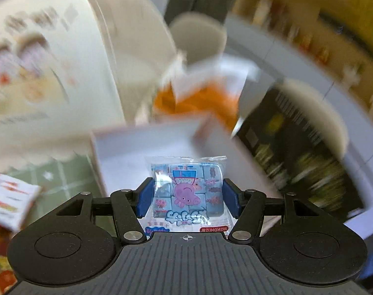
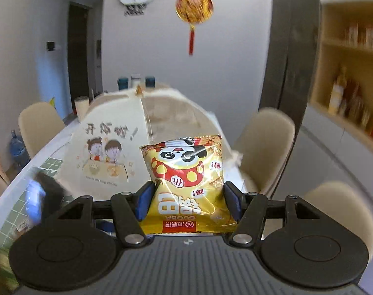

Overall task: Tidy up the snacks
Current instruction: 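Carry the candy pack with the left gripper while the right carries the chip bag into the box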

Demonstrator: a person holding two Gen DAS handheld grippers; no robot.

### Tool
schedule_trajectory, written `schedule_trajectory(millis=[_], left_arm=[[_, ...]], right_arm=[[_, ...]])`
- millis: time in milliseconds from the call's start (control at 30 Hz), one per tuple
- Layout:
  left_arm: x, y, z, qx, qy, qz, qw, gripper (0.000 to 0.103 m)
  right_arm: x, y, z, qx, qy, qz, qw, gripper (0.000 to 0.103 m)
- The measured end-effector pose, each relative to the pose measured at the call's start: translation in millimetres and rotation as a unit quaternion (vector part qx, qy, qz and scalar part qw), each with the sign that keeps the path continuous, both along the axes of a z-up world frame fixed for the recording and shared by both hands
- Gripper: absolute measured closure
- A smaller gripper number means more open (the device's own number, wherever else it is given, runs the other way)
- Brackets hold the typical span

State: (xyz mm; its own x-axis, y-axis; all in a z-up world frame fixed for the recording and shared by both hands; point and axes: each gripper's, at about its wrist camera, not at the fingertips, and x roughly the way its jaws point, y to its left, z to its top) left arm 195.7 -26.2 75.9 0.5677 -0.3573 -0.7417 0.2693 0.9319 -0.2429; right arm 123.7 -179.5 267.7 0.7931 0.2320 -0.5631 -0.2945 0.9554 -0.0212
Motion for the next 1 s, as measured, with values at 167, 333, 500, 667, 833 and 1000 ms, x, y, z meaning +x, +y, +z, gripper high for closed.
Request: schedule_trajectory(millis=[167,333,500,667,833,1000], left_arm=[[-5,1,-28,-0.002,-0.031,0.019,0.9993,0.037],[-22,32,-16,-0.065,-0.032,-0.019,0.9972,0.037],[-17,7,-18,0.019,-0.056,-0.032,0.9977,0.042],[-38,24,-13,0.052,-0.080,-0.067,0.9931,0.051],[-48,94,-6,-0.015,-0.074,-0.026,0.9968,0.051],[-2,184,-11,-0.003,-0.062,0.137,0.9886,0.052]], right_arm=[[43,8,-49,0.000,0.082,-0.023,0.996,0.042],[84,35,-103,-0.007,0.149,-0.047,0.988,0.042],[120,58,-152,-0.032,0.220,-0.060,0.973,0.042],[131,54,-163,-0.010,0.267,-0.034,0.963,0.034],[110,55,-146,0.016,0.247,-0.038,0.968,0.031],[63,76,-130,0.026,0.207,-0.024,0.978,0.028]])
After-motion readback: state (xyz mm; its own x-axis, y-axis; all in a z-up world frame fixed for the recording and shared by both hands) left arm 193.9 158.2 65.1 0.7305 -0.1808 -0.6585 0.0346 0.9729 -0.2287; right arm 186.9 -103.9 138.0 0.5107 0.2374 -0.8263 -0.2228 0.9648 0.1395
